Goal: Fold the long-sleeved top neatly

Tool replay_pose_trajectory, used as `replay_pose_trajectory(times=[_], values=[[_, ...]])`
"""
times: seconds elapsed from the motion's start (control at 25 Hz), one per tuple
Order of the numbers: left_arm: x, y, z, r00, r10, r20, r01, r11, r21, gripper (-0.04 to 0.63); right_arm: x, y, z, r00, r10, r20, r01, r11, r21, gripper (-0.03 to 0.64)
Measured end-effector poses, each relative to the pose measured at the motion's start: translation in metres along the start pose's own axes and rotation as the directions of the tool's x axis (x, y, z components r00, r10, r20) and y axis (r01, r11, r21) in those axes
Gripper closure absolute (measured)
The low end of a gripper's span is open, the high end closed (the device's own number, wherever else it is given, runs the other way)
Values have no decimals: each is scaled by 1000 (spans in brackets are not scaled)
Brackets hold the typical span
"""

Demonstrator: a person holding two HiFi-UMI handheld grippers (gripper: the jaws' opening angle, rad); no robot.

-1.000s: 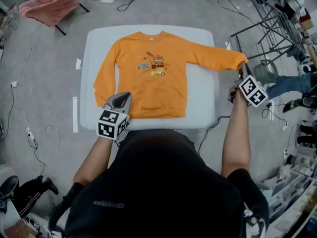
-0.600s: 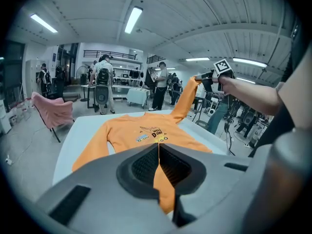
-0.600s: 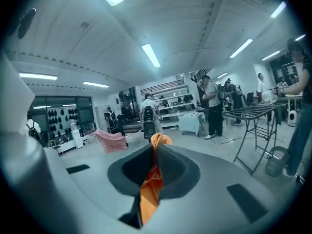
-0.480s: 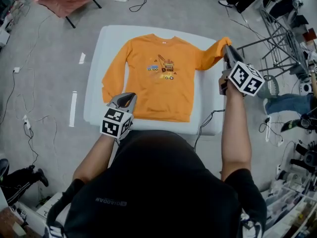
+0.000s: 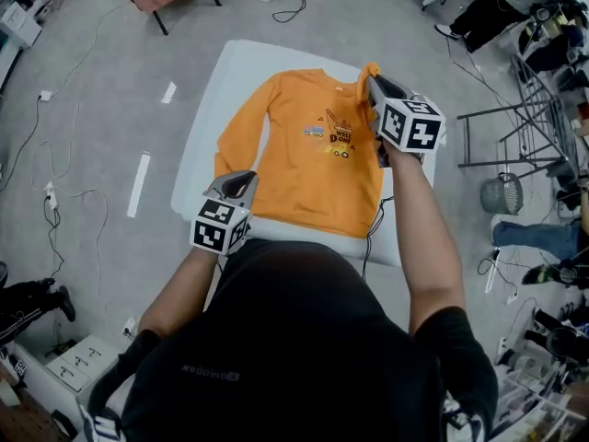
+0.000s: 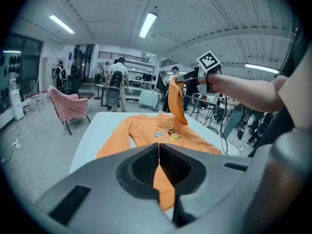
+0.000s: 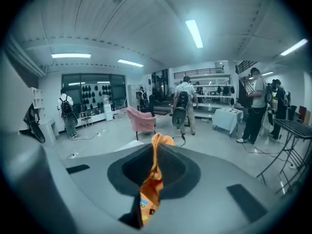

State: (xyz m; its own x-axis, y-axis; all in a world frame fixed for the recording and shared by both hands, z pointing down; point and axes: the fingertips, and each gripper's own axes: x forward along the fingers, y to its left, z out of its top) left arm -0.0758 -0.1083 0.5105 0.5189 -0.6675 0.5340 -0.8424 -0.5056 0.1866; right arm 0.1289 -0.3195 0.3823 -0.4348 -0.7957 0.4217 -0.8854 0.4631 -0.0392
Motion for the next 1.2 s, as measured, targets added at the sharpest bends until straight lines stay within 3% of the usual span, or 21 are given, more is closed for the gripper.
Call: replay_pose_trajectory(times=[0.12, 0.32, 0.64, 0.96, 1.2], values=[[-9, 13, -8, 1000, 30, -4, -30, 1000, -9, 588, 36, 25, -25, 996, 24, -81, -25, 1000, -13, 581], [-21, 32, -19, 995, 91, -35, -89, 995, 52, 588, 90, 62, -60, 982, 44, -186, -50, 998, -26, 581], [-40, 63, -29, 992, 122, -39, -122, 993, 4, 588, 154, 94, -125, 937, 24, -347, -38, 999, -31, 580], [-56, 97, -43, 986, 155, -62, -158, 987, -38, 588, 186, 100, -159, 915, 38, -402, -29, 999, 28, 578], [-51, 110, -39, 990, 135, -51, -137, 989, -46, 588, 191, 99, -152, 929, 39, -368, -17, 998, 64, 566]])
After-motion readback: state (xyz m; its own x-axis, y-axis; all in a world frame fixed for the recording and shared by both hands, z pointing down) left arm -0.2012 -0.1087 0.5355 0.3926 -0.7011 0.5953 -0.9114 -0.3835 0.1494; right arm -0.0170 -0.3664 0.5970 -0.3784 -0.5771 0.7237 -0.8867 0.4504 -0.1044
